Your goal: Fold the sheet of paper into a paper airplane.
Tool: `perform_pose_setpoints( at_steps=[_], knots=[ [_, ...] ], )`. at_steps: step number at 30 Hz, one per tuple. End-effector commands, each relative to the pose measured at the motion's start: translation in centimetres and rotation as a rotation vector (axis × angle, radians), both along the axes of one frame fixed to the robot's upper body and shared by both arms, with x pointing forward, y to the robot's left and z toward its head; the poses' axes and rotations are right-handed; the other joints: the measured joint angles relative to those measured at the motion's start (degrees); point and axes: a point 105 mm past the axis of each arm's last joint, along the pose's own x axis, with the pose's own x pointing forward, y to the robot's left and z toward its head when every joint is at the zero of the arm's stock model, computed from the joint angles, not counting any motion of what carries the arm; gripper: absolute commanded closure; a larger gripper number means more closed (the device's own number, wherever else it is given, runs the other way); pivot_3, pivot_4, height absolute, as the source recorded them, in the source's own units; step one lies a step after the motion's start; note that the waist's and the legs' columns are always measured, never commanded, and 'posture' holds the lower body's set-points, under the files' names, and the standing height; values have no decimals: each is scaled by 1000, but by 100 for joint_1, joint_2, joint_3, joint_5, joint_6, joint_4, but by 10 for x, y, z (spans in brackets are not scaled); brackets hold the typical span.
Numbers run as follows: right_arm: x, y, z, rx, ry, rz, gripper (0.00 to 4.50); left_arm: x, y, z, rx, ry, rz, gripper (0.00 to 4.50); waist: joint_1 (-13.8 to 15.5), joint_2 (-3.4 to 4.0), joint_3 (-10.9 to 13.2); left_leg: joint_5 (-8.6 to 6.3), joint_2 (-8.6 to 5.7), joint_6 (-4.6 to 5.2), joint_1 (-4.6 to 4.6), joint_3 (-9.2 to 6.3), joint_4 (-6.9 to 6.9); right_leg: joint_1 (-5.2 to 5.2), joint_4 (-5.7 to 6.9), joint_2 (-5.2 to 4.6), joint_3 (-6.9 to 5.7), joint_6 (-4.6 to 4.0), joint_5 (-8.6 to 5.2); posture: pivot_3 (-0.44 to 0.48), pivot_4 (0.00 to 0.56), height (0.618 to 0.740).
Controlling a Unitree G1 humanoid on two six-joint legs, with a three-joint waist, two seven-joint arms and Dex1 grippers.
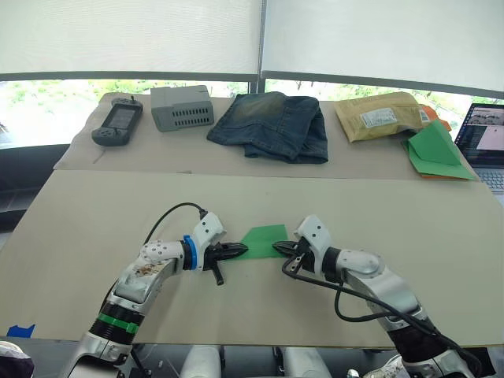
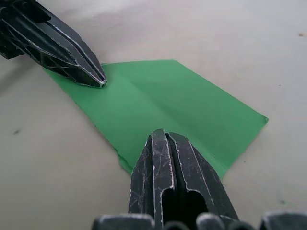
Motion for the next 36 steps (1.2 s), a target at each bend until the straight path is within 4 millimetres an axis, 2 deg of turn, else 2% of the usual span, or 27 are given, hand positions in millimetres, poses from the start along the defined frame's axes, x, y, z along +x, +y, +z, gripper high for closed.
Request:
perform_pose_setpoints(
  at_steps=[1,2,4,5,6,7,8,10,12,17,27,30,36],
  knots=[
    [12,-8,41,111,-58,-38,4500,-2,1,-16,48,27,7,4491,11,0,0,0,0,0,0,0,0,0,0,0,0,0,0,0,150,740],
    [16,-11,48,122,-64,-46,4500,-3,0,-16,53,23,3,4491,14,1,0,0,0,0,-1,0,0,-1,0,0,1,1,0,0,150,740],
    [21,-16,56,123,-54,-39,3876,-3,0,-18,66,15,-4,4500,20,2,-1,1,0,1,0,1,0,0,0,0,2,2,2,0,150,740],
    [25,-16,61,176,10,-36,3876,-3,-1,-18,70,11,-8,4500,27,3,-2,1,0,1,0,1,0,0,0,0,2,2,2,0,150,740],
    [27,-15,63,235,106,-30,3171,-3,-1,-19,76,8,-12,4500,34,3,-3,1,1,1,1,0,0,0,0,1,1,2,1,0,150,740],
    [34,-15,66,280,189,-43,3123,-4,-2,-20,78,6,-16,4500,37,4,-3,1,2,1,0,-1,0,-1,-1,2,0,-3,3,0,150,740],
    [37,-14,69,299,262,-23,2590,-4,-3,-20,79,4,-19,4500,37,5,-4,1,2,1,3,-1,0,2,1,1,2,-14,10,0,150,740],
    [41,-15,70,271,338,0,1915,-5,-4,-21,81,2,-25,4500,49,7,-5,4,0,7,3,2,0,2,-1,0,4,-32,28,0,150,740],
    [50,-22,61,205,361,2,1213,-5,-5,-21,81,-2,-28,4500,86,8,-6,4,0,8,1,-2,0,3,-5,0,-4,-34,27,0,150,740],
    [58,-30,44,128,417,46,1213,-10,-6,-19,73,2,-52,4500,91,10,-7,2,-4,11,-11,6,0,-3,-14,-2,-1,-31,25,0,150,740],
    [52,-14,43,191,509,163,1213,-12,-5,-19,76,-3,-40,4500,53,13,-9,3,-1,10,-7,2,0,-4,-6,0,-1,-25,22,0,150,740],
    [51,-11,40,190,511,173,2036,-10,-4,-19,78,-5,-33,4500,57,13,-9,3,-1,10,-10,3,0,-6,-8,0,-1,-26,23,0,150,740],
    [49,-7,46,183,431,220,4136,-10,-3,-19,80,-3,-31,4500,58,13,-9,3,-1,10,-9,3,0,-6,-6,0,-1,-26,23,0,150,740]
  ],
)
